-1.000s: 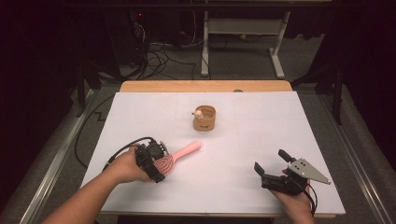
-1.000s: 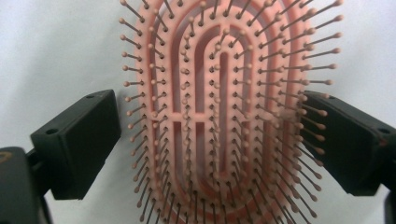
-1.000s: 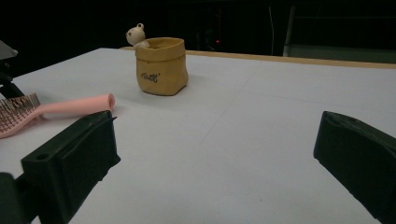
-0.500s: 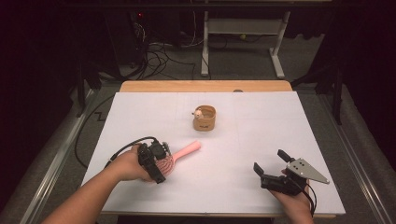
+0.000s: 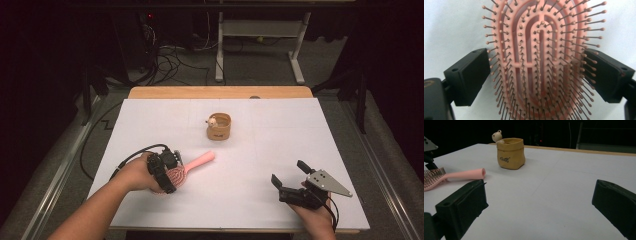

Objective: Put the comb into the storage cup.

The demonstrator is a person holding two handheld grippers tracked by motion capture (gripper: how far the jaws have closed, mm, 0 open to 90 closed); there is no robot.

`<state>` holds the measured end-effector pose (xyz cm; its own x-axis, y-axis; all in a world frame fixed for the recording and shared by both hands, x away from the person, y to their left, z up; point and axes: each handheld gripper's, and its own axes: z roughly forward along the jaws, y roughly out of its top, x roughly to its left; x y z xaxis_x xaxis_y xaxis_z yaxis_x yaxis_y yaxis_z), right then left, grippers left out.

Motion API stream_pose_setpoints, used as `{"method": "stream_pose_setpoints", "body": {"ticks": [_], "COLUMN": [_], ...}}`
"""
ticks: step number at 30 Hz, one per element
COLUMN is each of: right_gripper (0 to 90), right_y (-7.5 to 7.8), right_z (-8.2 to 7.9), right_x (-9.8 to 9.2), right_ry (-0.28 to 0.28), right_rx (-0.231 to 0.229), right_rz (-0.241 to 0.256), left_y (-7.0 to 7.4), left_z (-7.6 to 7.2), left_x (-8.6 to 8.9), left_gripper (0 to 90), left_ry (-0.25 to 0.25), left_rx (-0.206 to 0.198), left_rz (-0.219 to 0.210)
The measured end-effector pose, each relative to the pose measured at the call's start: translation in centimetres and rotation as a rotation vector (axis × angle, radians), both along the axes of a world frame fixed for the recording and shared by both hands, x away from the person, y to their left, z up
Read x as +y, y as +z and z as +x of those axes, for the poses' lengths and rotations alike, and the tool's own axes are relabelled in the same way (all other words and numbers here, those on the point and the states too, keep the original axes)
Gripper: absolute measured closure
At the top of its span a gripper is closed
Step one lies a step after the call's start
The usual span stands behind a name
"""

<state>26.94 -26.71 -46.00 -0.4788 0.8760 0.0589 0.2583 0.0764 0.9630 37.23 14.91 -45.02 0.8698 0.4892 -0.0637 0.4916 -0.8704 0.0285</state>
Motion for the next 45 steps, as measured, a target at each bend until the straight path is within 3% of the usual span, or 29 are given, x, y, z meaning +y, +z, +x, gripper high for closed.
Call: {"method": "stream_pose_setpoints", "body": {"ticks": [9, 19, 22, 32, 45], "right_gripper": [0.1, 0.1, 0.1, 0.1, 0.1], "right_y": [0.04, 0.06, 0.06, 0.05, 0.04], "right_z": [-0.06, -0.09, -0.12, -0.10, -0.10], "right_x": [0.06, 0.14, 0.12, 0.10, 0.06], "right_ry": [0.003, 0.003, 0.001, 0.001, 0.002], "right_rx": [-0.004, -0.006, -0.005, -0.004, -0.005], "right_rz": [-0.003, -0.006, -0.005, -0.007, -0.007], "left_y": [-0.10, 0.03, 0.26, 0.28, 0.41], "left_z": [-0.03, -0.05, 0.02, -0.05, -0.13], "left_x": [-0.08, -0.20, -0.02, -0.12, -0.13], "left_gripper": [9.6, 12.8, 19.0, 19.7, 20.0], "left_ry": [0.011, 0.015, 0.018, 0.023, -0.005], "left_rx": [-0.004, -0.008, -0.010, -0.016, -0.029], "left_rz": [-0.002, 0.006, -0.003, 0.006, 0.007]}}
